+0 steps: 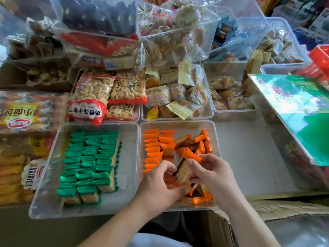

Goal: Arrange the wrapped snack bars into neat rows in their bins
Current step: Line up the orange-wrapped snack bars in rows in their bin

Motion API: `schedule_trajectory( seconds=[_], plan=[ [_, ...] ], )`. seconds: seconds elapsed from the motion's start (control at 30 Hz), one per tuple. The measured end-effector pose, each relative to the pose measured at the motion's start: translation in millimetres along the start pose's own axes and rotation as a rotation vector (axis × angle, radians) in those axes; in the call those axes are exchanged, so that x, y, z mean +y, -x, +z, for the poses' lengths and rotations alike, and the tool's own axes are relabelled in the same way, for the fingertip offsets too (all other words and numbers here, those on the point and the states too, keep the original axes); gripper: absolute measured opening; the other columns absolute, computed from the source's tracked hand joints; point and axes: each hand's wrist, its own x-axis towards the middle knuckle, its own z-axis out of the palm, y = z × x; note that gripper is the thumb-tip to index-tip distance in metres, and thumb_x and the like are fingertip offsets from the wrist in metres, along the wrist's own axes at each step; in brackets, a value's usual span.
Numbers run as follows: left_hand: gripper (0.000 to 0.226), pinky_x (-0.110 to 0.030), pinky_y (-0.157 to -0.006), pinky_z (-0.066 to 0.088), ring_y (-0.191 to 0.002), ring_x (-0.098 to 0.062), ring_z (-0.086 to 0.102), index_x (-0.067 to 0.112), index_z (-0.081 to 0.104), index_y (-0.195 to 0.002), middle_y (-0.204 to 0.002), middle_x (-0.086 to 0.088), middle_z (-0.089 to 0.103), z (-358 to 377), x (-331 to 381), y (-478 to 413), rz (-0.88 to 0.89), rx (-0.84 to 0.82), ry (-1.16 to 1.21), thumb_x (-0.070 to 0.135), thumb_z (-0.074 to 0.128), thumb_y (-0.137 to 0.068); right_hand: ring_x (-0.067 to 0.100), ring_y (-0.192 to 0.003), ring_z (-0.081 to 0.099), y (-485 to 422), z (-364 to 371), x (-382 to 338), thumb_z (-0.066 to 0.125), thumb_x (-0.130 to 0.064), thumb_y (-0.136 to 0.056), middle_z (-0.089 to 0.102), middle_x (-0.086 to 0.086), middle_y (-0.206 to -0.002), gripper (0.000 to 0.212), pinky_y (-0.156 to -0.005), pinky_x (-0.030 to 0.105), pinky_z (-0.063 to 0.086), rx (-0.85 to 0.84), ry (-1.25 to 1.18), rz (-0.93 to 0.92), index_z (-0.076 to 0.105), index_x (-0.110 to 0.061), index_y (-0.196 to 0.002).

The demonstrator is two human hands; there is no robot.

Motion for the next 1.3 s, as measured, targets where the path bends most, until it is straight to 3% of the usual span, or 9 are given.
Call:
schedule_trajectory(
  seconds=[0.13, 0.23, 0.57, 0.67, 0.8, 0.93, 1.1, 1.2, 1.3],
  plan=[
    [0.030, -0.029, -0.095, 0.059, -0.106, -0.006, 0.070, 0.037, 0.066, -0.112, -0.108, 0.017, 0.075, 0, -5, 3, -0.032, -0.060, 0.299, 0.027, 0.082, -0.089, 0.022, -0.094, 0.077, 1, 1, 3, 0.071, -0.034, -0.094, 0.079, 0.004, -0.100, 0.024, -0.084, 0.046, 0.064, -0.091, -0.055, -0.035, 0.074, -0.019, -0.114],
    [0.026, -0.040, -0.100, 0.058, -0.115, -0.015, 0.071, 0.028, 0.071, -0.124, -0.119, 0.007, 0.076, -6, -4, 5, -0.087, -0.201, 0.516, 0.015, 0.067, -0.102, 0.016, -0.101, 0.075, -1, 0, 8, 0.071, -0.022, -0.096, 0.079, -0.003, -0.107, 0.024, -0.086, 0.042, 0.064, -0.086, -0.063, -0.041, 0.070, -0.025, -0.120],
    [0.033, -0.034, -0.093, 0.061, -0.115, -0.011, 0.070, 0.029, 0.065, -0.135, -0.121, 0.009, 0.076, -7, -1, 2, -0.064, -0.231, 0.461, 0.012, 0.054, -0.108, 0.027, -0.093, 0.077, 2, -3, 10, 0.072, -0.016, -0.094, 0.079, 0.009, -0.098, 0.024, -0.083, 0.051, 0.064, -0.084, -0.131, -0.046, 0.070, -0.018, -0.119],
    [0.031, -0.030, -0.087, 0.060, -0.109, -0.013, 0.072, 0.031, 0.068, -0.131, -0.117, 0.010, 0.076, 2, -7, 0, -0.086, -0.246, 0.412, 0.014, 0.057, -0.107, 0.021, -0.090, 0.077, 2, -7, 13, 0.077, -0.020, -0.090, 0.079, 0.003, -0.095, 0.025, -0.078, 0.048, 0.065, -0.090, -0.047, -0.043, 0.071, -0.021, -0.114],
    [0.014, -0.023, -0.084, 0.057, -0.096, -0.002, 0.069, 0.036, 0.069, -0.110, -0.101, 0.016, 0.075, 13, -18, -3, -0.159, -0.300, 0.158, 0.025, 0.063, -0.104, 0.015, -0.081, 0.074, -9, -16, 28, 0.082, -0.026, -0.088, 0.076, -0.002, -0.085, 0.022, -0.070, 0.037, 0.065, 0.098, 0.106, -0.058, 0.072, -0.030, -0.107],
    [0.035, -0.029, -0.101, 0.050, -0.119, -0.011, 0.060, 0.029, 0.062, -0.136, -0.127, 0.010, 0.063, 16, -29, -31, -0.135, -0.203, -0.270, 0.040, 0.060, -0.103, 0.016, -0.083, 0.074, -14, -25, 36, 0.082, -0.033, -0.087, 0.076, -0.004, -0.087, 0.019, -0.073, 0.036, 0.065, 0.193, 0.045, -0.038, 0.070, -0.034, -0.101],
    [0.060, -0.043, -0.127, 0.027, -0.152, -0.023, 0.033, 0.017, 0.040, -0.158, -0.167, -0.005, 0.032, 55, -28, -90, -0.239, -0.294, -0.176, 0.049, 0.043, -0.108, 0.017, -0.083, 0.075, -18, -36, 43, 0.082, -0.031, -0.087, 0.077, -0.004, -0.087, 0.018, -0.076, 0.045, 0.065, 0.230, -0.016, -0.024, 0.071, -0.033, -0.102],
    [0.063, -0.047, -0.130, 0.013, -0.159, -0.030, 0.016, 0.016, 0.039, -0.158, -0.172, -0.012, 0.015, 79, -37, -109, -0.347, -0.261, -0.240, 0.053, 0.034, -0.108, 0.017, -0.083, 0.075, -18, -45, 48, 0.081, -0.028, -0.088, 0.078, -0.005, -0.087, 0.016, -0.077, 0.046, 0.065, 0.244, -0.055, -0.015, 0.072, -0.031, -0.101],
    [0.064, -0.050, -0.130, 0.008, -0.158, -0.040, 0.012, 0.020, 0.045, -0.156, -0.173, -0.011, 0.013, 87, -38, -112, -0.382, -0.251, -0.334, 0.059, 0.031, -0.107, 0.019, -0.084, 0.076, -17, -50, 51, 0.080, -0.025, -0.089, 0.078, -0.003, -0.088, 0.014, -0.078, 0.050, 0.064, 0.234, -0.096, -0.006, 0.072, -0.030, -0.100]
  ],
)
